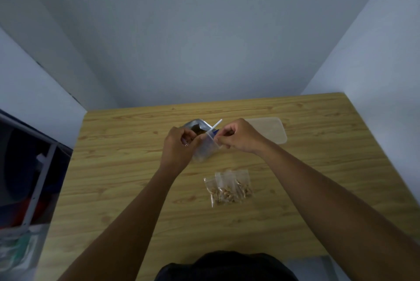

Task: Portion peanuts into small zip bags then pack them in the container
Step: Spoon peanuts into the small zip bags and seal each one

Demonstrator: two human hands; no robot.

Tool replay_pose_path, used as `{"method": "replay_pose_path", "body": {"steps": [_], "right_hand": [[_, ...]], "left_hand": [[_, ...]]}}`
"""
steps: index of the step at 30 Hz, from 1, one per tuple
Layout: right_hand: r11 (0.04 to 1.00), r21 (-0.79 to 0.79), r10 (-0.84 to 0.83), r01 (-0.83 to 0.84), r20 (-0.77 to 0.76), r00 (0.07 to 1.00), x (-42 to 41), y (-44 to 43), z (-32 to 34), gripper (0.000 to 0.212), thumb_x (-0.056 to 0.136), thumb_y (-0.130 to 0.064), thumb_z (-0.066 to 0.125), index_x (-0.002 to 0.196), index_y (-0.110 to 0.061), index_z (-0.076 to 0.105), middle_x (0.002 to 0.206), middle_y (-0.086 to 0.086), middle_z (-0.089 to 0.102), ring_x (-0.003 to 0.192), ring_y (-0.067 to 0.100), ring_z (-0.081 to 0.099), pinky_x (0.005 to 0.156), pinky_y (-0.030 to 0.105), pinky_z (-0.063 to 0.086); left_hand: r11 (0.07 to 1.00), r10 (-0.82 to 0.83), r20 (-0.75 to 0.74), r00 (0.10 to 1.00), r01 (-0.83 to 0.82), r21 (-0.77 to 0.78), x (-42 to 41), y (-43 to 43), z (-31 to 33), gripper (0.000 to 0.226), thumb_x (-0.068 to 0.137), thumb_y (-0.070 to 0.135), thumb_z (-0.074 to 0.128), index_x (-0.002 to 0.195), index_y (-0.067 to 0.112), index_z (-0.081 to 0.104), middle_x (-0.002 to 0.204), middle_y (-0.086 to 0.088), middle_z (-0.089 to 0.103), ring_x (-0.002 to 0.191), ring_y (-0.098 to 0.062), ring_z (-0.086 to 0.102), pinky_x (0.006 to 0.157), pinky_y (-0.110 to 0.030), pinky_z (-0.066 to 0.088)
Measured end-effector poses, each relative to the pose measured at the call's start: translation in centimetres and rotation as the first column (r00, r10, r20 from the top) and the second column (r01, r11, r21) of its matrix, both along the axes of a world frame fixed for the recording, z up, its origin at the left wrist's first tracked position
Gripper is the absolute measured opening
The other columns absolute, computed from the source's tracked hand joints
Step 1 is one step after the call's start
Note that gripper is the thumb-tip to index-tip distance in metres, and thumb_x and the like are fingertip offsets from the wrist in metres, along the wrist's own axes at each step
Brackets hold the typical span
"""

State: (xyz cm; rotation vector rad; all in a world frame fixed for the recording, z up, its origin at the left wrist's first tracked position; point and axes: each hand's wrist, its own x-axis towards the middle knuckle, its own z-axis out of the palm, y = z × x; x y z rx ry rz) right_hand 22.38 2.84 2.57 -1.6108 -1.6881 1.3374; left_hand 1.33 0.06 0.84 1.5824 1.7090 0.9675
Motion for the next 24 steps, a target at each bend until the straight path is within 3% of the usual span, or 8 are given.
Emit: {"method": "replay_pose_path", "body": {"steps": [3, 5, 7, 9, 14, 16, 20, 24], "right_hand": [[1.000, 0.009, 0.008, -0.008, -0.013, 1.000, 0.1, -0.1, 0.1, 0.007, 0.080, -0.020, 0.081, 0.076, -0.015, 0.079, 0.072, 0.018, 0.074, 0.057, 0.015, 0.059, 0.060, 0.031, 0.051], [0.999, 0.020, 0.027, -0.026, -0.028, 0.999, -0.1, -0.3, 0.3, 0.012, 0.079, -0.026, 0.081, 0.077, -0.014, 0.079, 0.072, 0.021, 0.072, 0.057, 0.015, 0.058, 0.059, 0.028, 0.048], [0.998, 0.018, 0.056, -0.055, -0.047, 0.997, -0.2, -0.4, 0.4, 0.012, 0.080, -0.025, 0.081, 0.080, -0.013, 0.080, 0.075, 0.022, 0.073, 0.059, 0.015, 0.059, 0.060, 0.030, 0.049], [0.998, -0.004, 0.067, -0.067, -0.048, 0.997, -0.1, -0.6, 0.3, 0.006, 0.081, -0.019, 0.082, 0.081, -0.013, 0.081, 0.078, 0.018, 0.075, 0.061, 0.015, 0.061, 0.062, 0.033, 0.052], [0.997, -0.025, 0.077, -0.078, -0.065, 0.995, 0.3, -1.0, -0.3, 0.010, 0.079, -0.017, 0.085, 0.084, -0.009, 0.080, 0.079, 0.017, 0.075, 0.064, 0.018, 0.062, 0.063, 0.032, 0.054], [0.996, -0.024, 0.081, -0.082, -0.049, 0.995, 0.4, -1.2, -0.2, 0.007, 0.080, -0.012, 0.084, 0.083, -0.008, 0.080, 0.080, 0.017, 0.075, 0.064, 0.018, 0.063, 0.063, 0.031, 0.055], [0.996, -0.032, 0.085, -0.087, -0.036, 0.996, 0.3, -1.5, -0.2, 0.011, 0.081, -0.012, 0.084, 0.076, -0.021, 0.078, 0.074, 0.006, 0.075, 0.058, 0.010, 0.063, 0.059, 0.025, 0.055], [0.997, -0.031, 0.075, -0.076, -0.011, 0.997, 0.5, -1.5, -0.9, 0.007, 0.081, -0.018, 0.084, 0.078, -0.023, 0.079, 0.077, 0.002, 0.077, 0.063, 0.014, 0.068, 0.062, 0.030, 0.059]], "left_hand": [[0.995, -0.077, -0.023, 0.997, 0.075, -0.071, 0.8, -0.4, 0.4, 0.043, 0.088, 0.049, 0.066, 0.061, 0.016, 0.065, 0.051, 0.007, 0.054, 0.047, -0.006, 0.041, 0.048, -0.019, 0.031], [0.981, -0.093, 0.035, 0.995, 0.098, -0.165, 1.6, -0.7, 0.7, 0.052, 0.091, 0.051, 0.061, 0.058, 0.012, 0.064, 0.047, 0.008, 0.052, 0.043, -0.003, 0.041, 0.045, -0.016, 0.030], [0.966, -0.090, 0.140, 0.986, 0.120, -0.228, 2.1, -0.9, 0.8, 0.047, 0.093, 0.049, 0.060, 0.065, 0.013, 0.072, 0.056, 0.005, 0.066, 0.047, 0.001, 0.053, 0.048, -0.011, 0.039], [0.956, -0.074, 0.220, 0.973, 0.132, -0.261, 2.5, -1.0, 0.9, 0.043, 0.093, 0.046, 0.061, 0.071, 0.012, 0.076, 0.063, 0.000, 0.072, 0.053, -0.002, 0.059, 0.053, -0.015, 0.046], [0.940, -0.132, 0.287, 0.949, 0.212, -0.268, 3.0, -1.4, 1.3, 0.040, 0.100, 0.025, 0.056, 0.063, 0.017, 0.067, 0.048, 0.011, 0.062, 0.045, 0.002, 0.051, 0.049, -0.008, 0.037], [0.928, -0.145, 0.303, 0.942, 0.236, -0.289, 3.0, -1.5, 1.1, 0.037, 0.101, 0.026, 0.053, 0.072, 0.014, 0.072, 0.054, 0.011, 0.066, 0.049, -0.001, 0.056, 0.052, -0.012, 0.042], [0.907, -0.136, 0.345, 0.929, 0.256, -0.333, 3.1, -1.7, 0.6, 0.038, 0.102, 0.028, 0.051, 0.087, 0.004, 0.075, 0.072, 0.002, 0.074, 0.060, -0.010, 0.063, 0.058, -0.021, 0.049], [0.889, -0.128, 0.422, 0.897, 0.293, -0.352, 3.1, -1.9, 0.3, 0.035, 0.103, 0.025, 0.049, 0.095, 0.003, 0.074, 0.086, -0.010, 0.077, 0.068, -0.016, 0.066, 0.064, -0.025, 0.051]]}}
